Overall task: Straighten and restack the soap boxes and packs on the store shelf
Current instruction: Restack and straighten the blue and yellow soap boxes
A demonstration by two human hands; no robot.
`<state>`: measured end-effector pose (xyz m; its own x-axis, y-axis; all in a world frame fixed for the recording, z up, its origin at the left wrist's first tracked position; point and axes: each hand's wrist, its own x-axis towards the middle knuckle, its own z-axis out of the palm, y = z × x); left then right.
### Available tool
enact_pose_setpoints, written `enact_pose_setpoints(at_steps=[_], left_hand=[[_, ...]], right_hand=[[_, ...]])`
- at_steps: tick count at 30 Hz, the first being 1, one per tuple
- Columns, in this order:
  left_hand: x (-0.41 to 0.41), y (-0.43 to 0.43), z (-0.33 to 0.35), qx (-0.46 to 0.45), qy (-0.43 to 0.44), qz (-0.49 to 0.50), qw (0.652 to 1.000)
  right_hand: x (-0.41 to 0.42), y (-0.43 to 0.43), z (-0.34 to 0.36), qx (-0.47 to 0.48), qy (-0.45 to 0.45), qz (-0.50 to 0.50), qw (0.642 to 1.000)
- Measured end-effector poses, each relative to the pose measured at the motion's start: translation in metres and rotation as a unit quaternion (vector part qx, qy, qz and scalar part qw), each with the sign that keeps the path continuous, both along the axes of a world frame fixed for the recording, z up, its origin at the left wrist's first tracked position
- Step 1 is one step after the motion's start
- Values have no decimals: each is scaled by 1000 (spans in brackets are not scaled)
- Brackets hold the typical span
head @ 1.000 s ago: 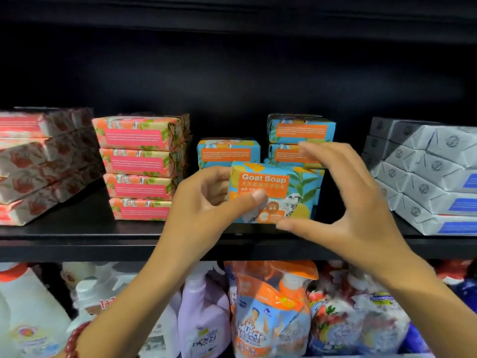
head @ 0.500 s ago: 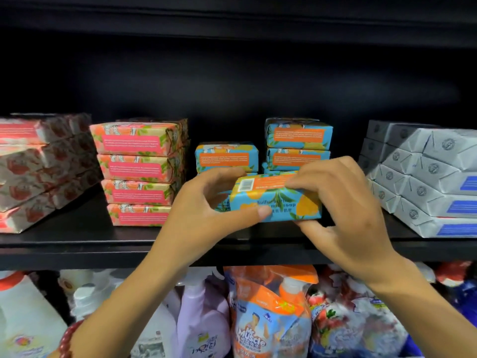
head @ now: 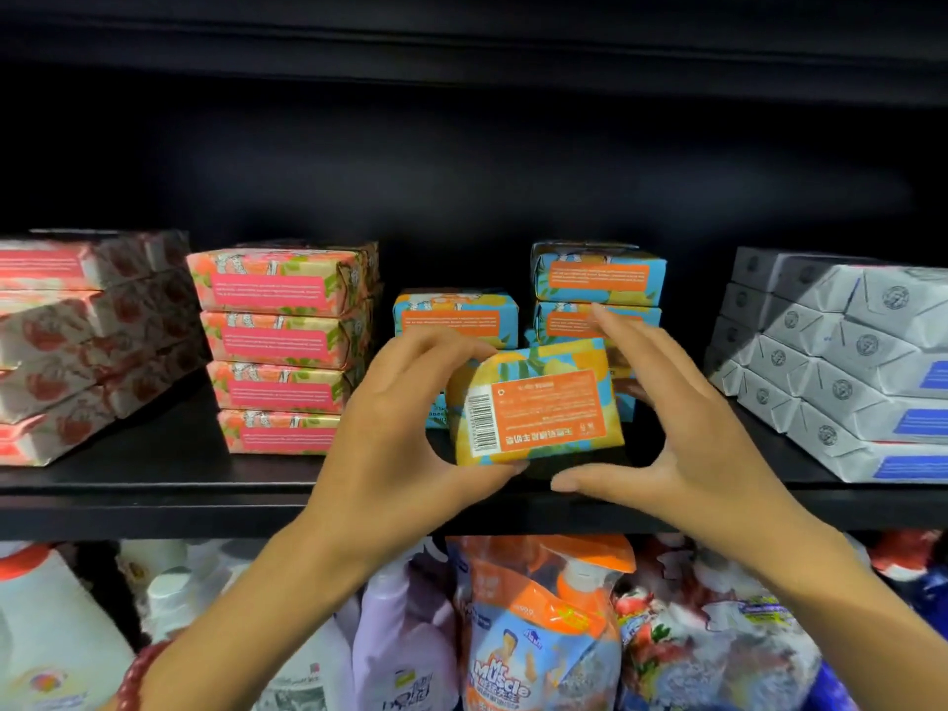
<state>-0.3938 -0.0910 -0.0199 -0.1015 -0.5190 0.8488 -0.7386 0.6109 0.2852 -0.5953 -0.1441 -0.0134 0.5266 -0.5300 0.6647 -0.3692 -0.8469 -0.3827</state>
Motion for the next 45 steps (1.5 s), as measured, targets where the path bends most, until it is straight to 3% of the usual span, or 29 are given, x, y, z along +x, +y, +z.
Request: enact_pose_setpoints(at_steps=[4,7,10,14,17,20,25,28,34,38,45], left_hand=[[0,-4,-8,-55,-63,41,996],[4,-6,-12,-68,-111,74,989],[7,-4,-10,-72,-121,91,986],[8,5,6,45,6,-8,999],[7,8,14,188,84,-64,976],[7,8,15,217,133,-94,962],[7,7,16,121,133,-61,982],[11,2,25,56,135,-7,989],[7,-17,39,13,130,57,990],[3,-28,42,-5,120,104,987],[3,-47,47,31,61,211,975]], right_hand=[[8,2,6,93,-81,6,992],[11,2,10,51,-42,-34,997],[15,8,8,-25,-70,-32,997],[20,9,2,-212,-76,-47,973],[20,7,-1,-264,-103,-35,958],[20,3,-4,-290,-94,-21,952],[13,2,-6,-252,-109,-30,961],[7,5,-10,-170,-130,-59,975],[8,3,-31,-21,63,-73,995],[9,-2,-44,-32,161,-88,982],[9,-4,-48,-49,148,-97,983]])
